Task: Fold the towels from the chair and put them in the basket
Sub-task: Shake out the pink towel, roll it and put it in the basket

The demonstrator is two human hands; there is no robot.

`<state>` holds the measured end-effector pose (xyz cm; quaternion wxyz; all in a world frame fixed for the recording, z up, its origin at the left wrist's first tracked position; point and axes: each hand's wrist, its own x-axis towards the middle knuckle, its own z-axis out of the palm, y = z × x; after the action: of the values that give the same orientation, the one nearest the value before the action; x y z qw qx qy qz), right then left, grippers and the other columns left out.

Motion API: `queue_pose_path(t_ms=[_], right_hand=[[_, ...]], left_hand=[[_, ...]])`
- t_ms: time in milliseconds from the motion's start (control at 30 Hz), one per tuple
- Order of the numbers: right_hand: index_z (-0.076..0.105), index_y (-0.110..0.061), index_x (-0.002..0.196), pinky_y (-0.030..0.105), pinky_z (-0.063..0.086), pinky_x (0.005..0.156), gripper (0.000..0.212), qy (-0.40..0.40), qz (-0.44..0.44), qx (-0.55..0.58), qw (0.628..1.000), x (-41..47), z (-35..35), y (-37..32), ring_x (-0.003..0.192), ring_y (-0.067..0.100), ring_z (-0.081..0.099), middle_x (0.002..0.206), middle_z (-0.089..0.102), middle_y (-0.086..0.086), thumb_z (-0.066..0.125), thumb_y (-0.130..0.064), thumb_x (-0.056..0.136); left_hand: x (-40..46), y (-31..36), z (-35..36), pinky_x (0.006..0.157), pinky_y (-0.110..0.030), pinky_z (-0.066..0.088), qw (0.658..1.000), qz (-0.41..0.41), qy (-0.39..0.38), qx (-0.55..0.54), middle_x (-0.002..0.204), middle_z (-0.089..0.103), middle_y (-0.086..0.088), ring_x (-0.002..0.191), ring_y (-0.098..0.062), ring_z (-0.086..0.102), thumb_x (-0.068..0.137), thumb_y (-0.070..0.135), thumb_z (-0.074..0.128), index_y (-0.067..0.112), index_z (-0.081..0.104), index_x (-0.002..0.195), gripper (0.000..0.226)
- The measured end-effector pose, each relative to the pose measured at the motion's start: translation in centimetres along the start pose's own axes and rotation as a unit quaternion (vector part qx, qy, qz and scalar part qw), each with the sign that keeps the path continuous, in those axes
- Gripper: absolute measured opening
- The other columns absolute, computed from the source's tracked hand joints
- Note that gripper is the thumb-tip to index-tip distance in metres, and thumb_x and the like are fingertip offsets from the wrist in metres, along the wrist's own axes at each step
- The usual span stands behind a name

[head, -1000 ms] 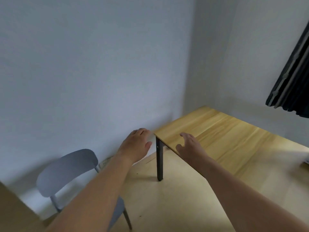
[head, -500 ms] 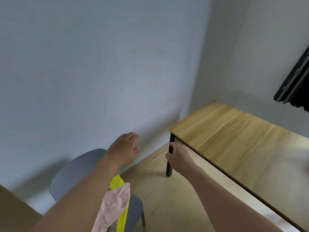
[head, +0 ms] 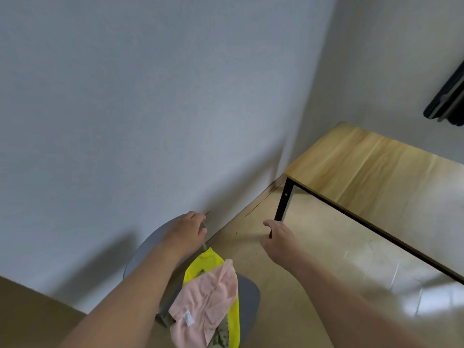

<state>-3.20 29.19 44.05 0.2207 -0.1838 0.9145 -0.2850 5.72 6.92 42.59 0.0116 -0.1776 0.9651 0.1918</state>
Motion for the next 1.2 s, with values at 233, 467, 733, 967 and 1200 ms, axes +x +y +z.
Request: queue_pose_path(t_ms=[233, 467, 733, 967, 1200], right_hand=[[0.040, -0.011, 0.142, 0.021, 0.024, 0.108, 0.047, -0.038, 0.025, -0.024, 0.999, 5.6, 10.1, 1.4, 0.136, 0.018, 0.035, 0.147, 0.039, 0.006, 0.044, -0.012, 0.095], [0.041, -0.025, 0.140, 0.034, 0.038, 0.105, 0.057, -0.098, -0.003, -0.160, 0.982, 16.0, 26.4, 10.3, 0.129, 0.026, 0.042, 0.145, 0.039, 0.001, 0.039, -0.004, 0.087], [0.040, -0.032, 0.139, 0.037, 0.030, 0.109, 0.054, -0.095, -0.195, -0.401, 0.890, 25.0, 42.7, 19.7, 0.135, 0.023, 0.029, 0.146, 0.034, -0.004, 0.052, -0.016, 0.089], [0.057, -0.020, 0.100, 0.036, 0.035, 0.097, 0.015, 0.067, -0.235, -0.434, 0.867, 22.1, 44.8, 20.1, 0.104, 0.025, 0.057, 0.104, 0.061, 0.001, 0.045, -0.017, 0.093], [0.046, -0.019, 0.091, 0.034, 0.039, 0.073, 0.009, 0.158, -0.150, -0.348, 0.912, 11.1, 35.9, 16.2, 0.090, 0.028, 0.061, 0.096, 0.063, 0.004, 0.039, -0.017, 0.097]], left_hand=[[1.7, -7.9, 10.5, 0.093, -0.028, 0.043, 0.990, 0.000, -0.135, -0.048, 0.123, 0.057, -0.004, 0.113, -0.021, 0.054, 0.091, 0.024, 0.051, 0.016, 0.059, 0.119, 0.030], [5.0, -18.5, 28.9, 0.082, -0.023, 0.044, 0.980, -0.014, -0.193, -0.049, 0.121, 0.062, -0.001, 0.110, -0.020, 0.058, 0.090, 0.020, 0.045, 0.019, 0.060, 0.117, 0.031], [6.2, -24.1, 47.0, 0.073, -0.031, 0.046, 0.993, 0.055, -0.063, 0.079, 0.099, 0.064, 0.002, 0.095, -0.021, 0.062, 0.080, 0.046, 0.042, 0.021, 0.059, 0.094, 0.033], [5.8, -25.5, 48.1, 0.075, -0.032, 0.051, 0.992, 0.113, 0.042, -0.030, 0.101, 0.068, 0.005, 0.095, -0.014, 0.064, 0.089, 0.051, 0.028, 0.028, 0.058, 0.099, 0.039], [1.0, -22.1, 36.4, 0.061, -0.031, 0.036, 0.985, 0.090, 0.073, -0.124, 0.086, 0.064, -0.004, 0.082, -0.029, 0.057, 0.095, 0.025, 0.041, 0.024, 0.046, 0.083, 0.013]])
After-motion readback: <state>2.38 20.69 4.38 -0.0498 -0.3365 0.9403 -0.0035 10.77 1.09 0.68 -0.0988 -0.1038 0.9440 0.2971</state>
